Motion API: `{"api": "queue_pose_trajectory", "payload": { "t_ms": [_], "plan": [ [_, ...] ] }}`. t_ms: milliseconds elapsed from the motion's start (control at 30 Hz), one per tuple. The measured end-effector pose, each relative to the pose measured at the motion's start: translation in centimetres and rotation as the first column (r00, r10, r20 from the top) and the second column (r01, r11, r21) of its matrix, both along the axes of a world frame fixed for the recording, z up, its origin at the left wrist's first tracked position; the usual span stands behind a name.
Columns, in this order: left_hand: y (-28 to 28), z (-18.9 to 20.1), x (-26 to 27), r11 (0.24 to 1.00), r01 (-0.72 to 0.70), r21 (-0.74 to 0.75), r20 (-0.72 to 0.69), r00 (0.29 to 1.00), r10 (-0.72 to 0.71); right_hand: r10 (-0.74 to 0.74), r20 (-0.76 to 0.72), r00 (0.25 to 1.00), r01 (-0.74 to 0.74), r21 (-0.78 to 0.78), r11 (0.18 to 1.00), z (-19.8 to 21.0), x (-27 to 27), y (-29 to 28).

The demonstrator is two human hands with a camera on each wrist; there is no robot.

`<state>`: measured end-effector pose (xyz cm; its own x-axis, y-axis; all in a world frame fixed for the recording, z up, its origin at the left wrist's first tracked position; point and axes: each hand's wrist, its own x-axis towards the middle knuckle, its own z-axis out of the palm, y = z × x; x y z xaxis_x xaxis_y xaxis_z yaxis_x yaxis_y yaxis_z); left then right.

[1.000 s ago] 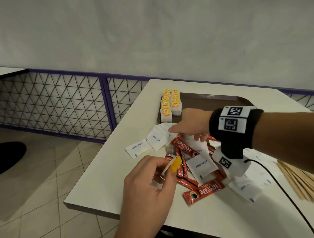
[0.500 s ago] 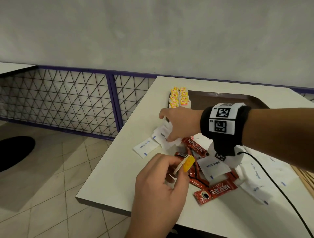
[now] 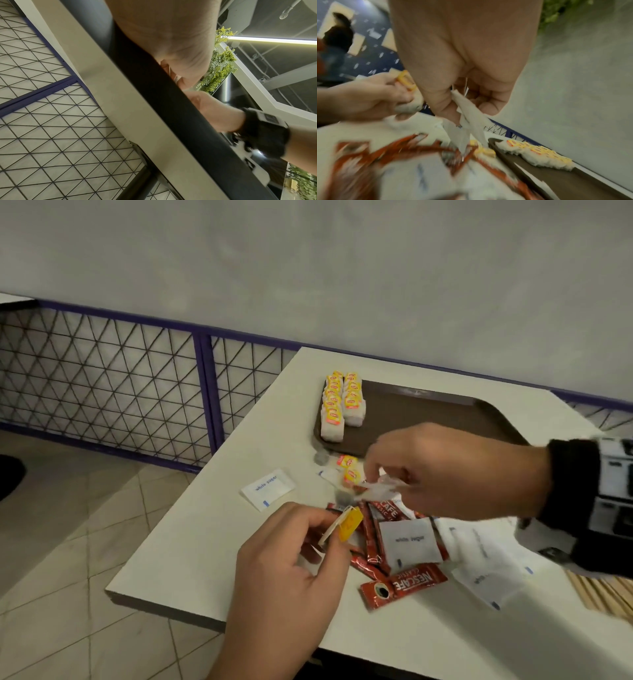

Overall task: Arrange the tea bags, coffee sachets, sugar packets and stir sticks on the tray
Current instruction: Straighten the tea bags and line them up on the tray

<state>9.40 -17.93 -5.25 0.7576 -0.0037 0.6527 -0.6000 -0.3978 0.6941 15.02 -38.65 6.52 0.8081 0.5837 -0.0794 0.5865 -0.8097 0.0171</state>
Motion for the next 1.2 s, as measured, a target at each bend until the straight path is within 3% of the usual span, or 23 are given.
{"api": "queue_pose_trajectory", "payload": {
  "t_ms": [100, 200, 267, 333, 400, 467, 633, 800, 967, 1200],
  "plan": [
    [-0.2, 0.0, 0.0, 1.0, -0.008, 0.025, -0.015, 1.0, 0.008, -0.034, -0.116, 0.993, 0.014, -0.166, 0.986, -1.7, -2.7, -2.5],
    [-0.3, 0.2, -0.1, 0.999, -0.001, 0.039, -0.028, 1.0, 0.002, -0.102, -0.265, 0.959, 0.053, -0.185, 0.981, -2.2, -3.4, -3.4],
    [-0.3, 0.1, -0.1, 0.999, -0.005, 0.035, -0.031, 1.0, 0.006, -0.144, -0.366, 0.919, 0.124, -0.079, 0.989, -1.4, -2.4, -3.2],
    [-0.4, 0.0, -0.1, 1.0, -0.018, 0.022, -0.036, 0.999, 0.019, -0.149, -0.414, 0.898, 0.221, 0.133, 0.966, -0.6, -0.4, -2.4],
    [-0.5, 0.0, -0.2, 1.0, -0.028, 0.011, -0.037, 0.999, 0.028, -0.19, -0.377, 0.907, 0.302, 0.264, 0.916, -0.2, 2.2, -1.5],
    [-0.6, 0.1, -0.1, 0.999, -0.033, 0.013, -0.029, 0.999, 0.034, -0.227, -0.296, 0.928, 0.303, 0.241, 0.922, -0.6, 4.8, -0.3],
    [-0.4, -0.1, 0.1, 0.999, -0.032, 0.041, -0.033, 0.999, 0.033, -0.194, -0.122, 0.973, 0.188, -0.058, 0.98, -2.8, 7.9, 3.0],
    [-0.3, 0.0, 0.1, 1.0, -0.008, 0.012, -0.057, 0.998, 0.008, -0.059, -0.061, 0.996, 0.03, -0.386, 0.922, -4.2, 7.9, 5.1],
    [-0.3, 0.3, -0.2, 0.999, 0.034, 0.016, -0.101, 0.994, -0.032, 0.024, -0.051, 0.998, -0.036, -0.265, 0.964, -3.8, 8.1, 5.1],
    [0.0, 0.1, -0.2, 0.998, 0.025, 0.052, -0.12, 0.993, -0.019, -0.11, -0.24, 0.965, 0.093, -0.081, 0.992, -3.3, 7.5, 5.2]
  ]
}}
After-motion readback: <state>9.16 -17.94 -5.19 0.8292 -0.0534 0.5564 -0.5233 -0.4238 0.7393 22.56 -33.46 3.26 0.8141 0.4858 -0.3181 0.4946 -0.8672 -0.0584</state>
